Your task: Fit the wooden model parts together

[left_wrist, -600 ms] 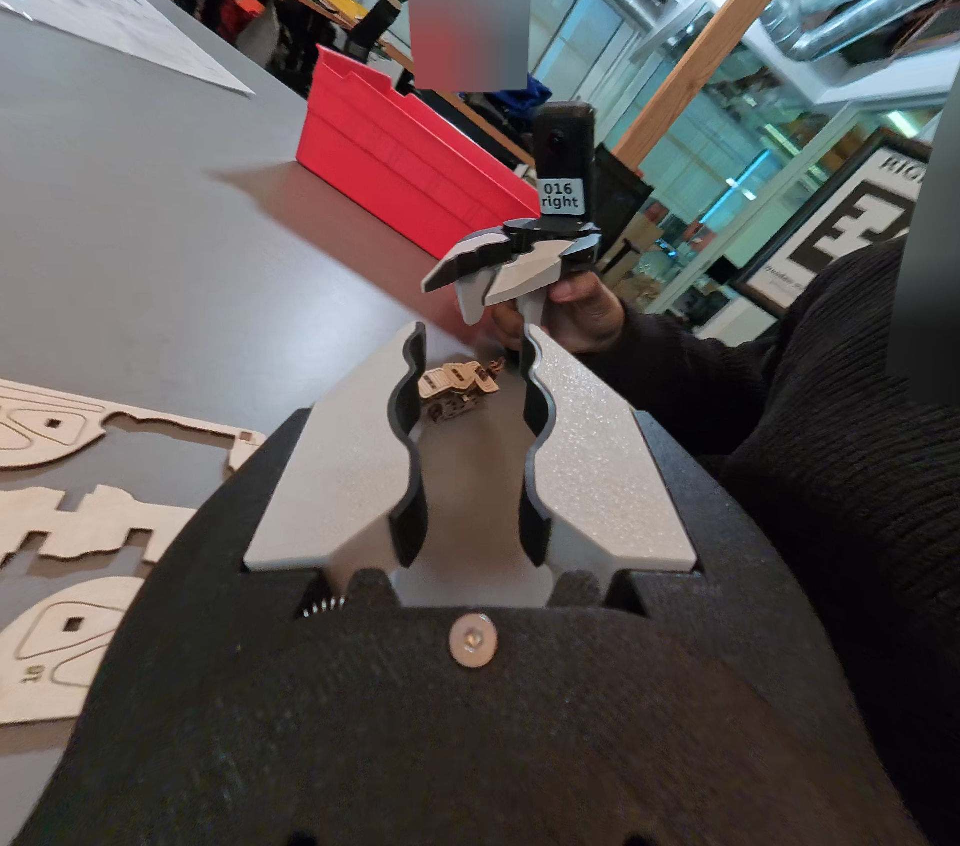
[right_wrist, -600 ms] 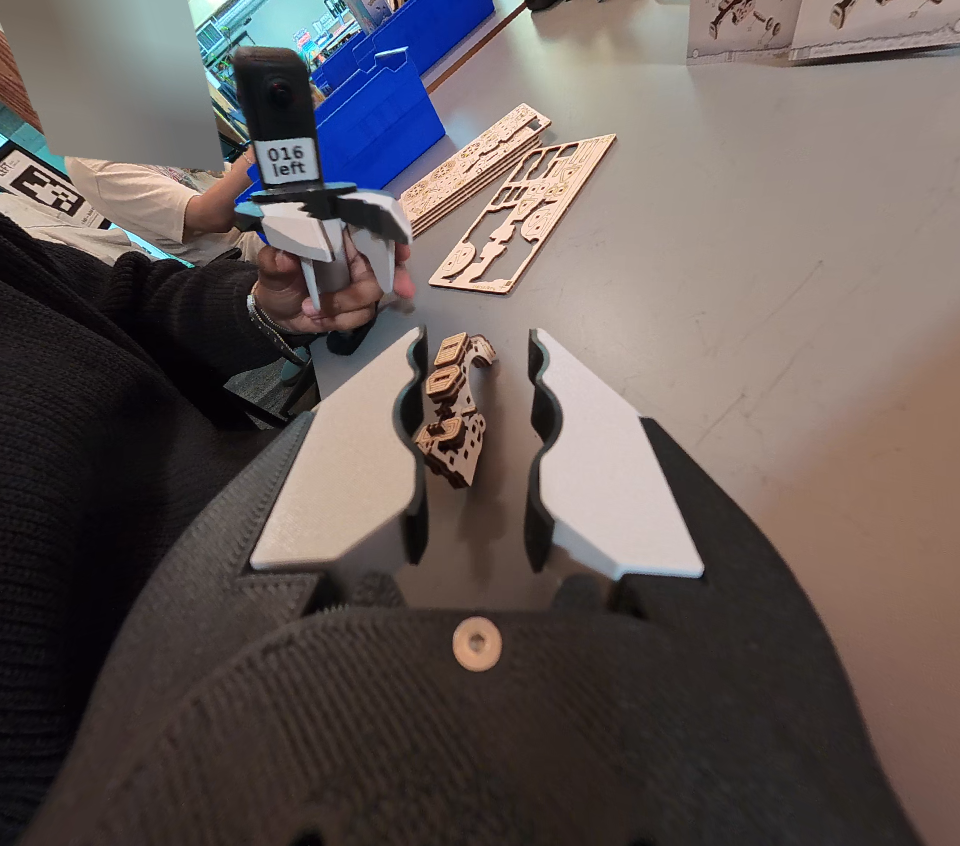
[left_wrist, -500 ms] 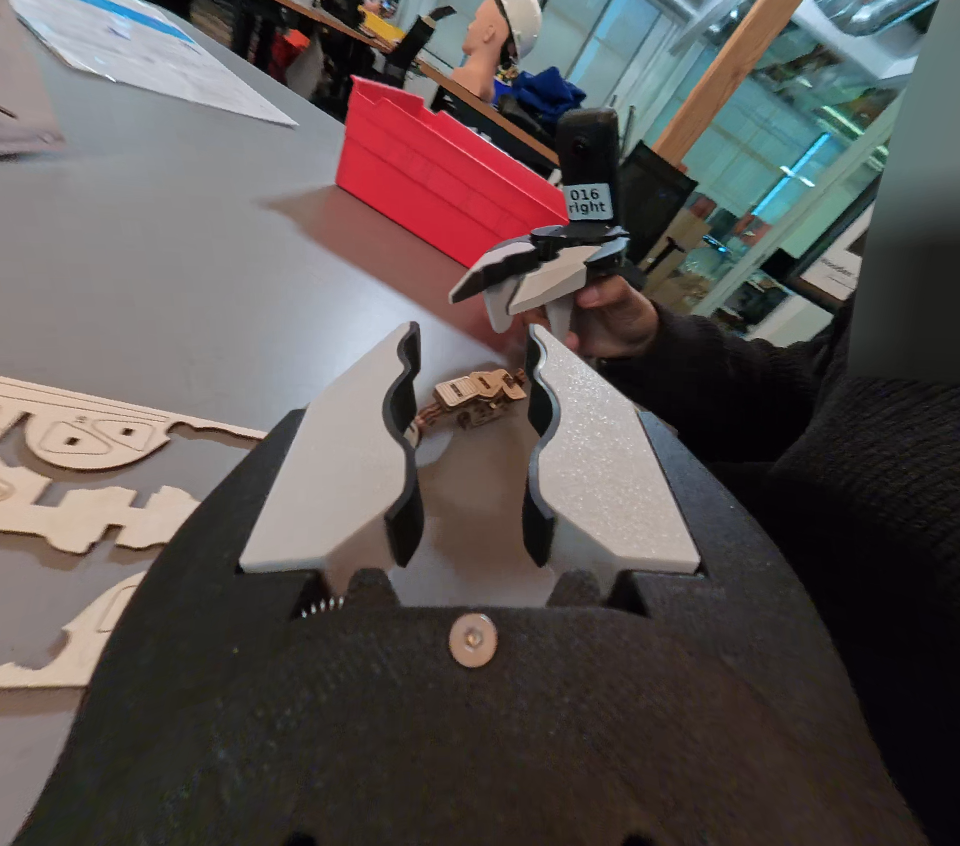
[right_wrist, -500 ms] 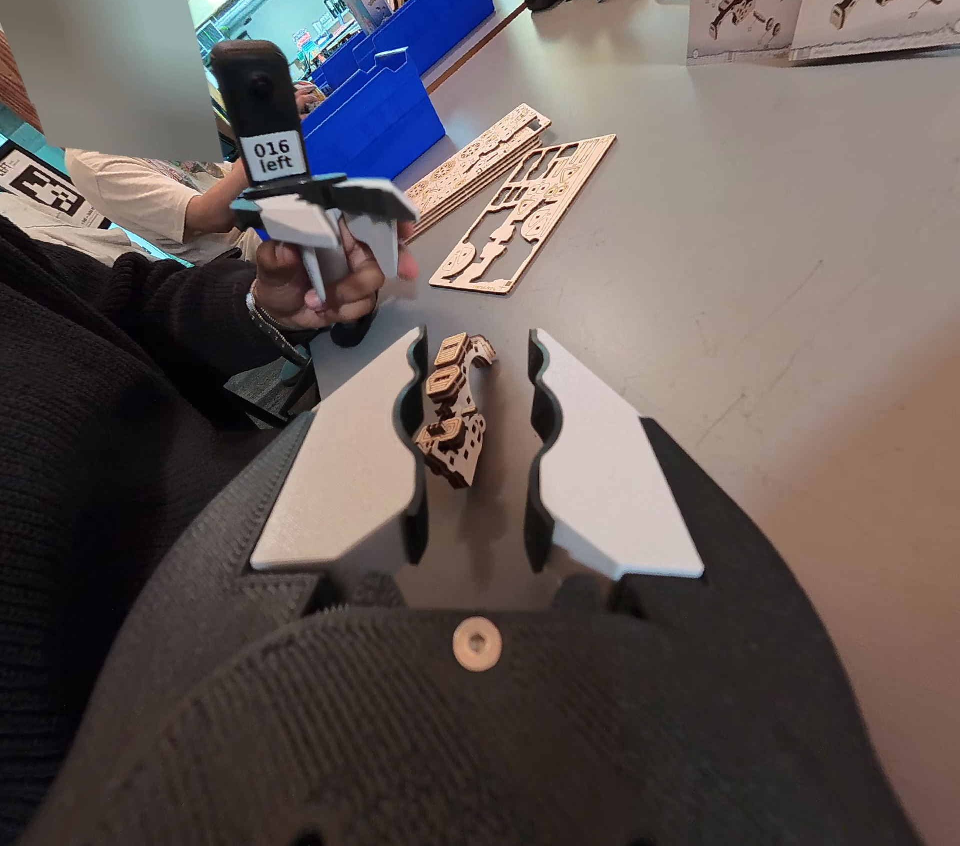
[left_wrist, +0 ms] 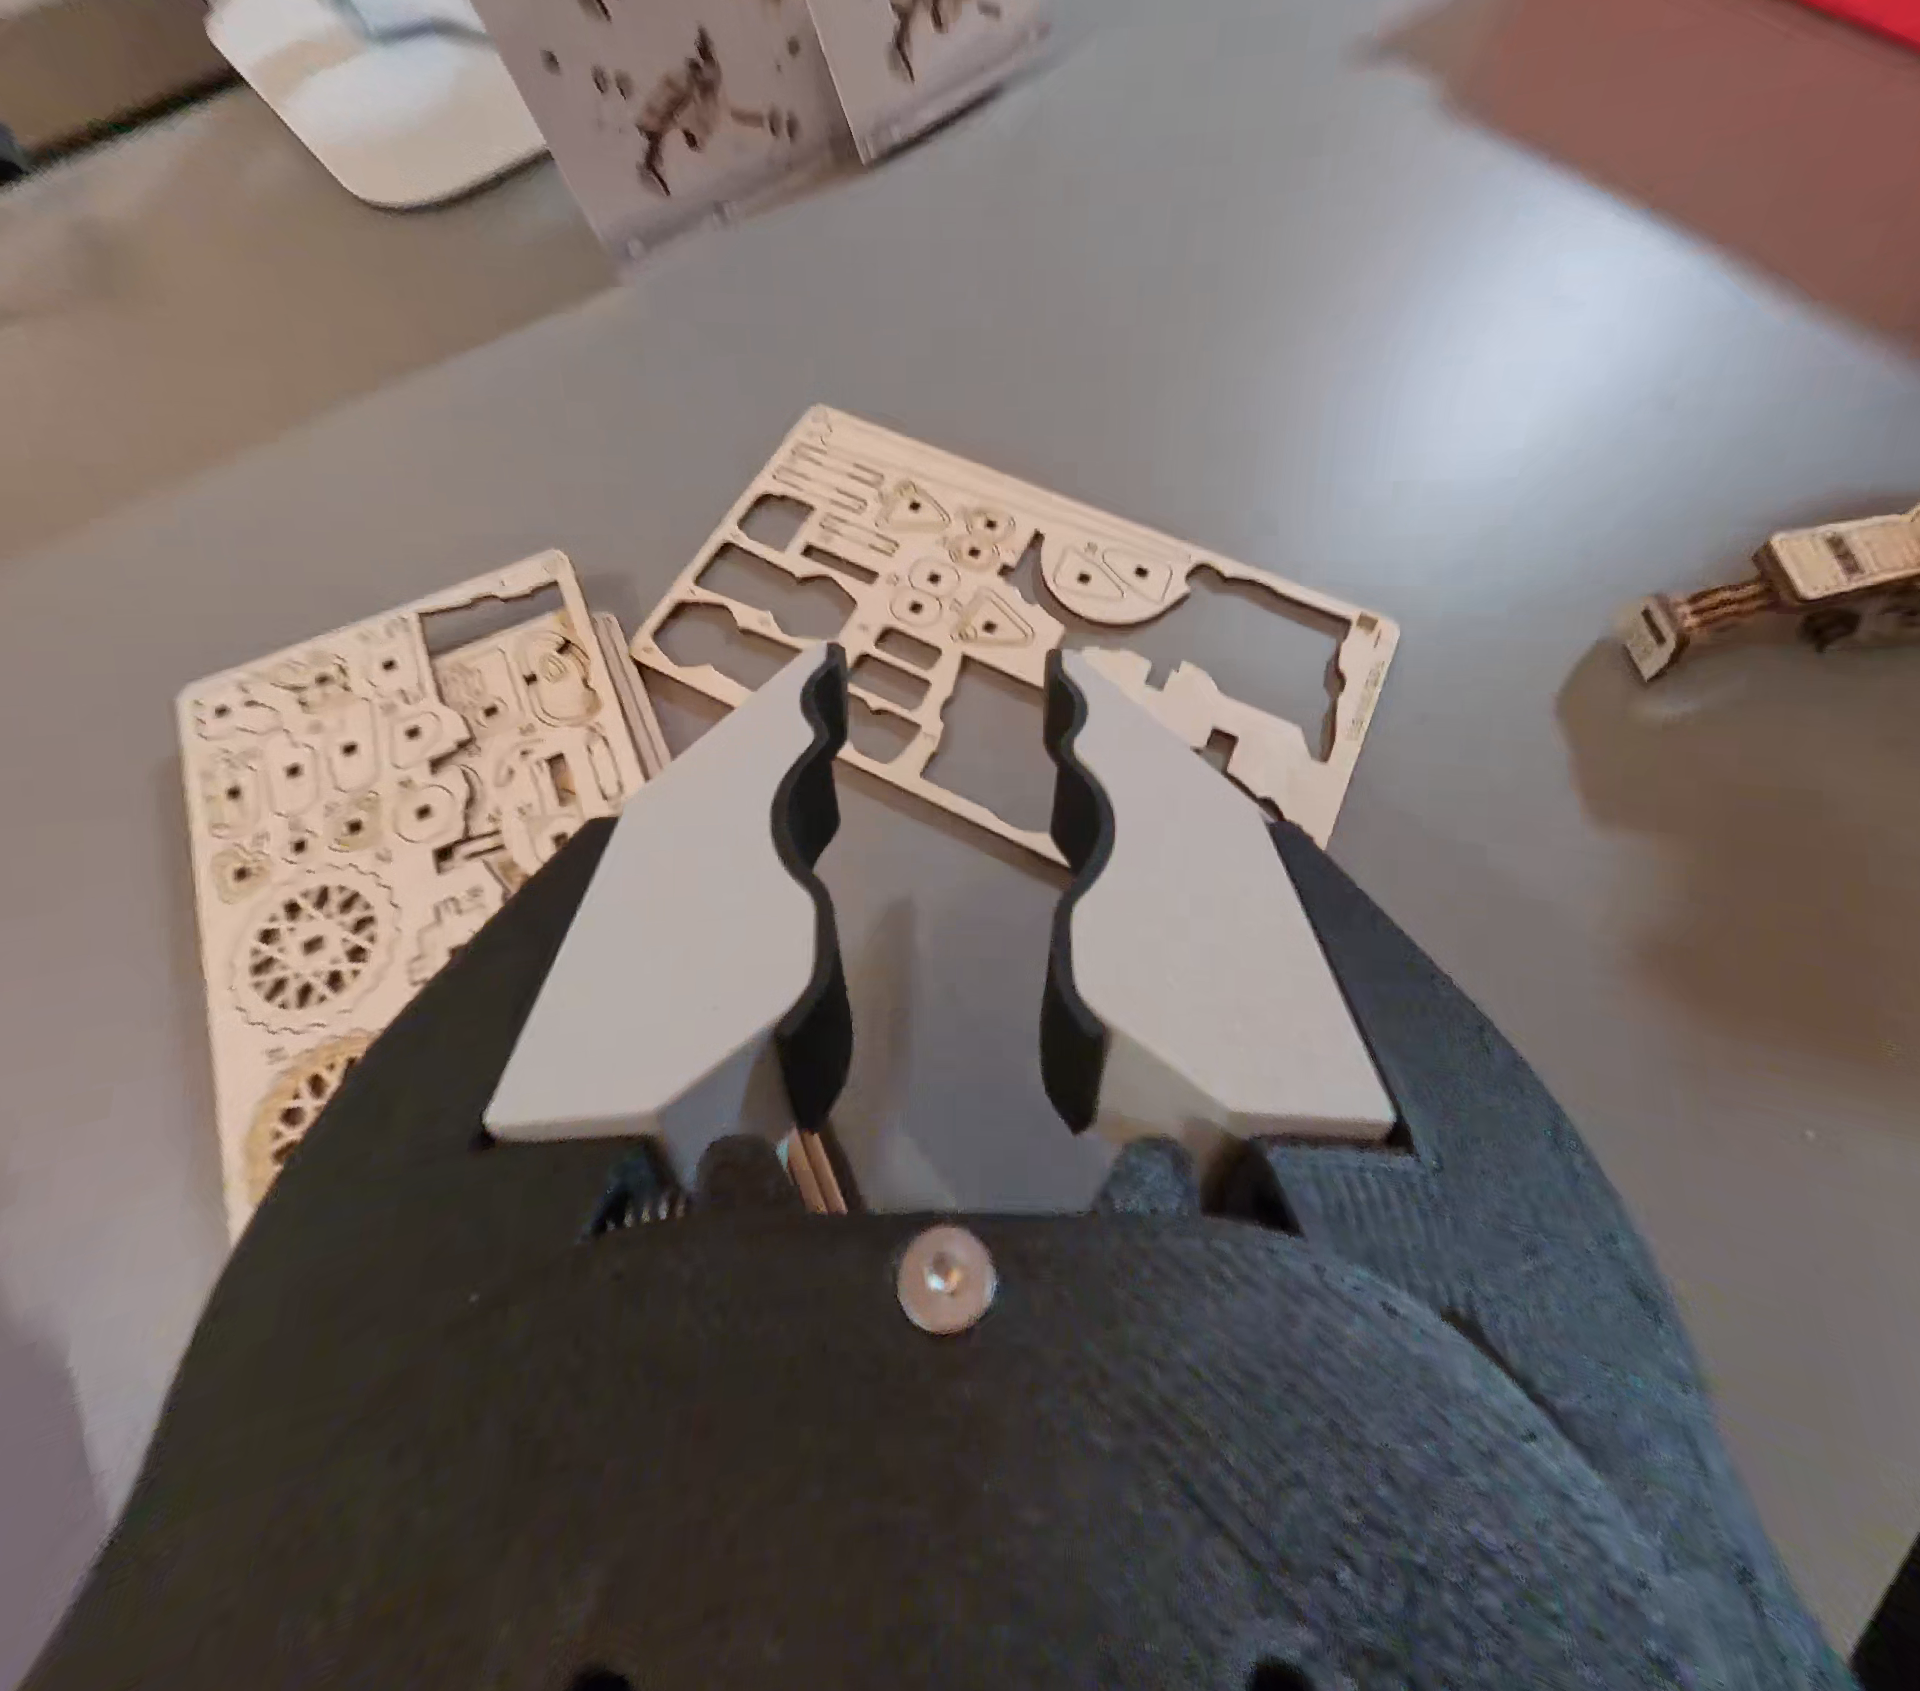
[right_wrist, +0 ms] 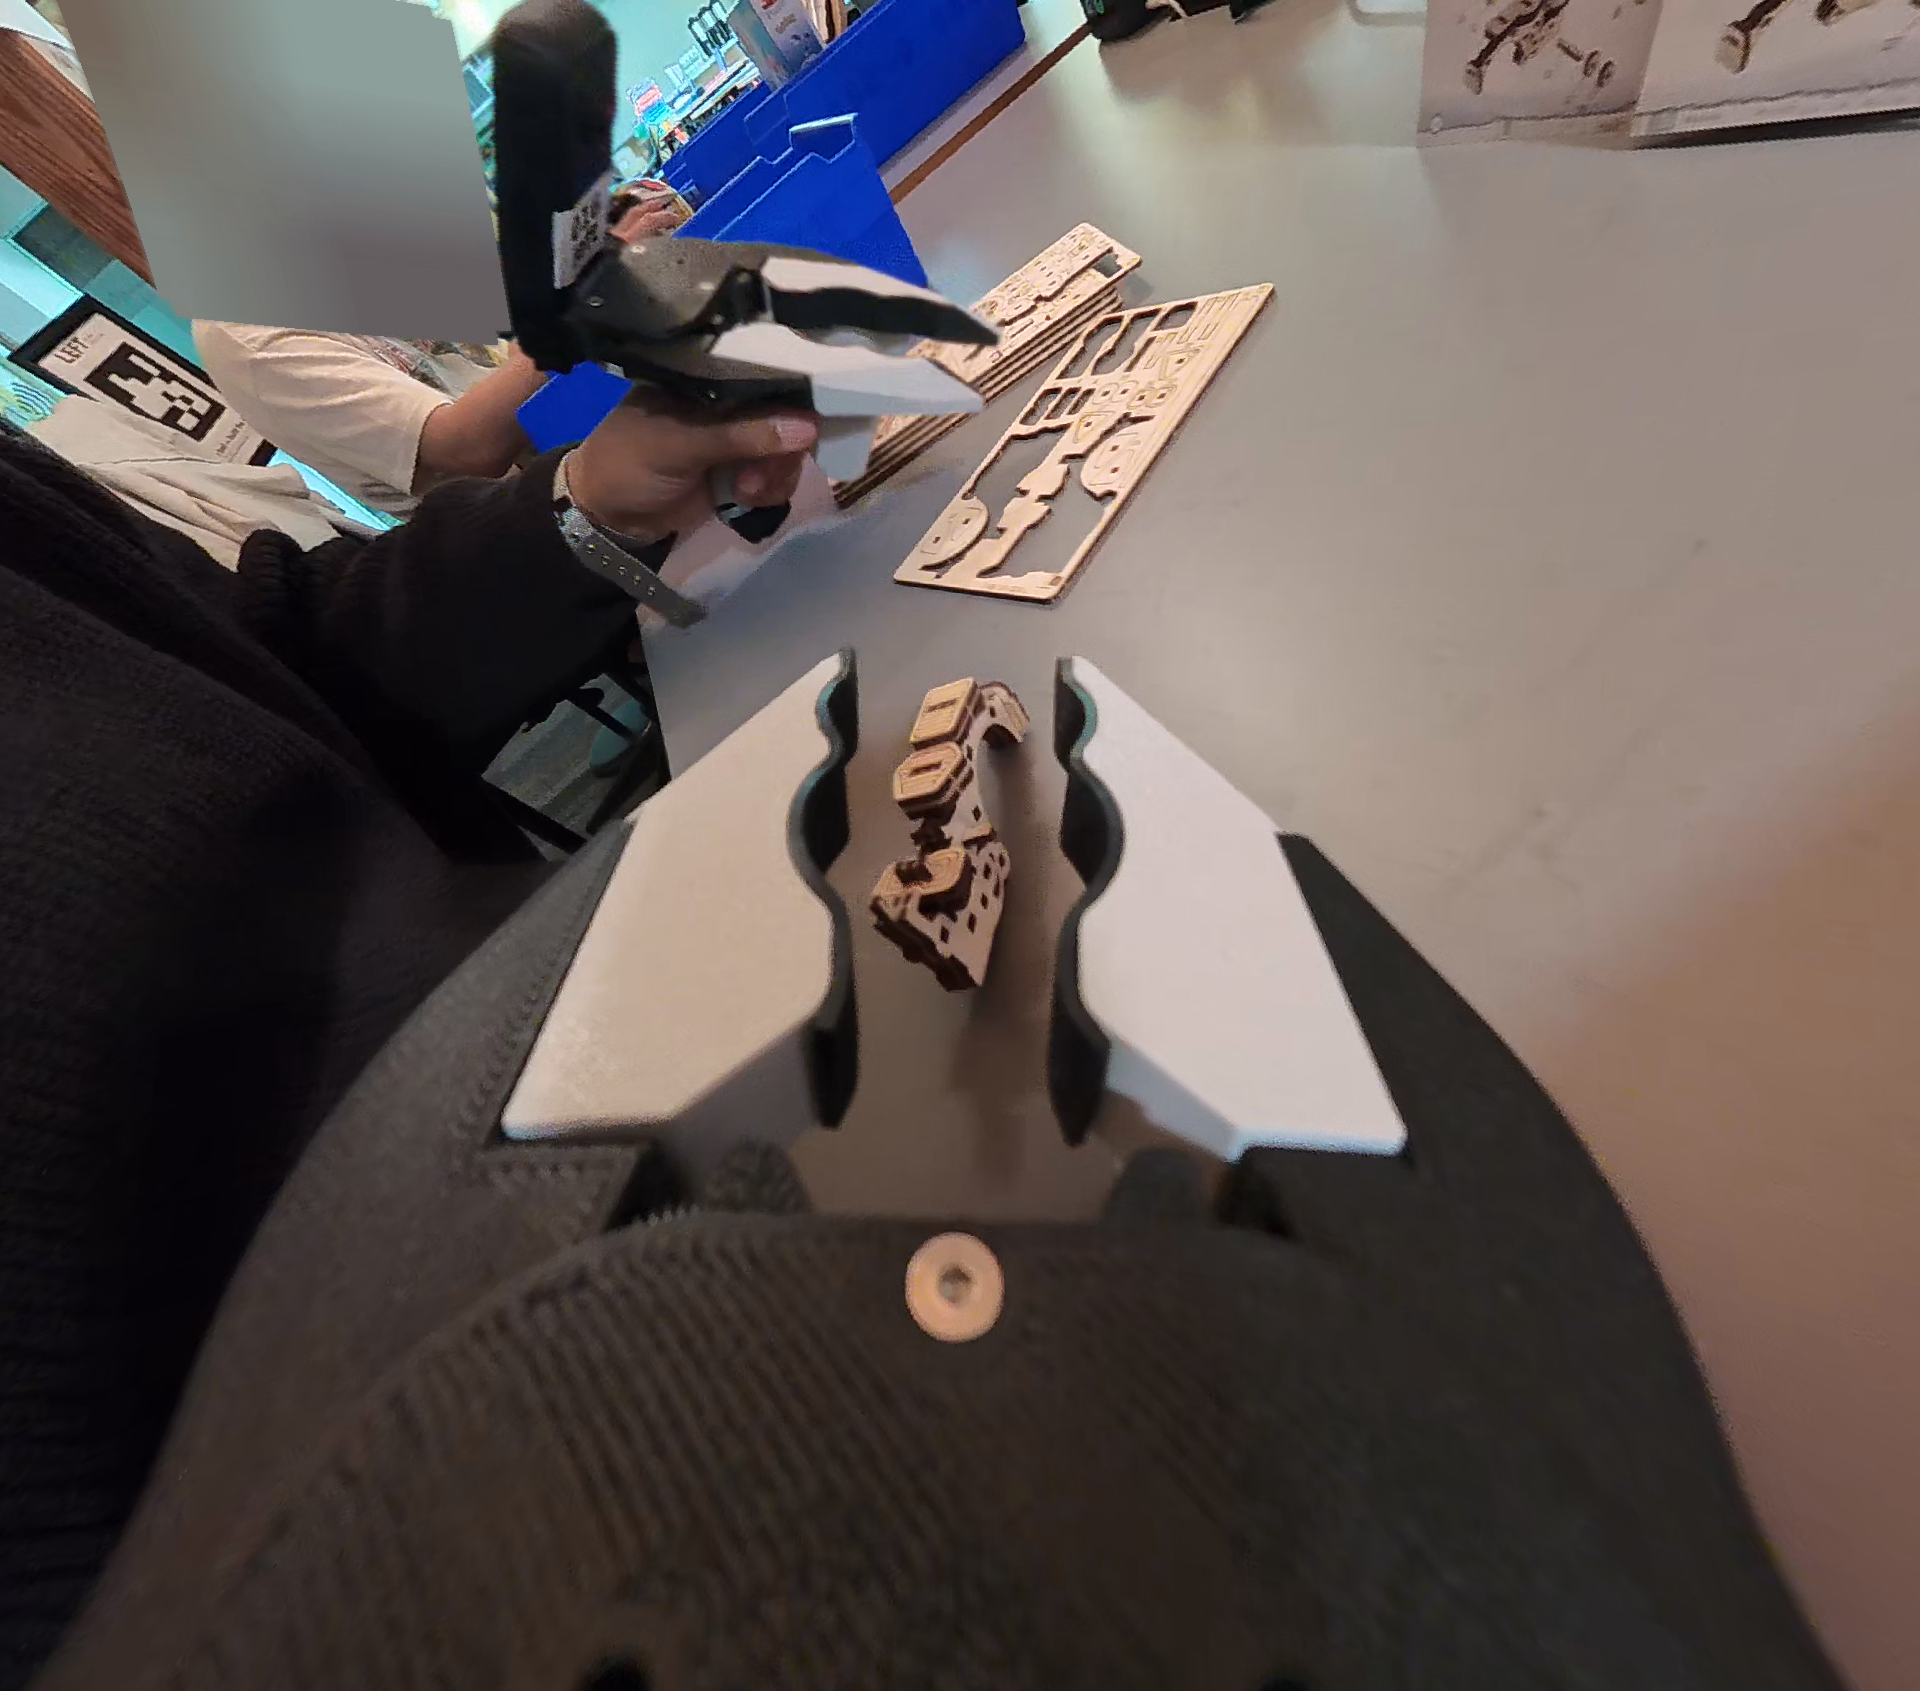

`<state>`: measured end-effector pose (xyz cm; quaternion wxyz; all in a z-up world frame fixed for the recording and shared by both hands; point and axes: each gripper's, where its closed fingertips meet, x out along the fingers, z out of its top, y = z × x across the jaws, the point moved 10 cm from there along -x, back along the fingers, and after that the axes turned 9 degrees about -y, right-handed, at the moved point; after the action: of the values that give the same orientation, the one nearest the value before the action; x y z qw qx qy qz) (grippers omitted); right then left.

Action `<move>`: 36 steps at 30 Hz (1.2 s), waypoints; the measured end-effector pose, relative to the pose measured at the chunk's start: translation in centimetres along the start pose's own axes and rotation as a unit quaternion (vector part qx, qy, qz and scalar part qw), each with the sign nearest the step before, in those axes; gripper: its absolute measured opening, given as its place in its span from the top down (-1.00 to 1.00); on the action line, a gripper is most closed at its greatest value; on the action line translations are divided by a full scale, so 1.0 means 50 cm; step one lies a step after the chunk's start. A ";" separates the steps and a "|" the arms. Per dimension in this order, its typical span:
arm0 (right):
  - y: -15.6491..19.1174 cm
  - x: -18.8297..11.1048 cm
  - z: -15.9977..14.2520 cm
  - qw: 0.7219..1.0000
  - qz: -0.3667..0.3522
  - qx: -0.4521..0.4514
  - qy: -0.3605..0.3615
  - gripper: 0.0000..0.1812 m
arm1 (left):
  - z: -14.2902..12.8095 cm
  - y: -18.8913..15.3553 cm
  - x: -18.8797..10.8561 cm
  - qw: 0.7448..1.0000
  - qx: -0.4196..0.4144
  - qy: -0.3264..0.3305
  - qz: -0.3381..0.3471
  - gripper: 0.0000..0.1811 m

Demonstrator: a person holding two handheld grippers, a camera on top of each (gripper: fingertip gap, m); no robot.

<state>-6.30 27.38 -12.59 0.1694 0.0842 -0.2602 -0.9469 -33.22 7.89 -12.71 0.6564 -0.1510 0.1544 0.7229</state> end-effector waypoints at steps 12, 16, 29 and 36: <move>0.009 0.006 -0.003 1.000 0.011 0.002 0.003 0.59 | -0.034 -0.017 0.024 0.995 0.010 0.096 -0.023 0.72; 0.009 0.005 -0.003 1.000 0.010 0.003 0.002 0.59 | -0.032 -0.025 0.014 0.991 0.017 0.122 -0.043 0.82; 0.006 0.004 -0.002 1.000 0.013 0.015 -0.004 0.59 | -0.039 -0.022 0.023 0.995 0.021 0.093 -0.031 0.67; 0.005 0.004 -0.001 1.000 0.014 0.020 -0.007 0.59 | -0.038 -0.023 0.020 0.994 0.013 0.098 -0.054 0.94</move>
<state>-6.40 27.07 -12.51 0.1792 0.0772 -0.2811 -0.9396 -32.14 8.08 -14.89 0.6780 -0.2211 0.2189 0.6660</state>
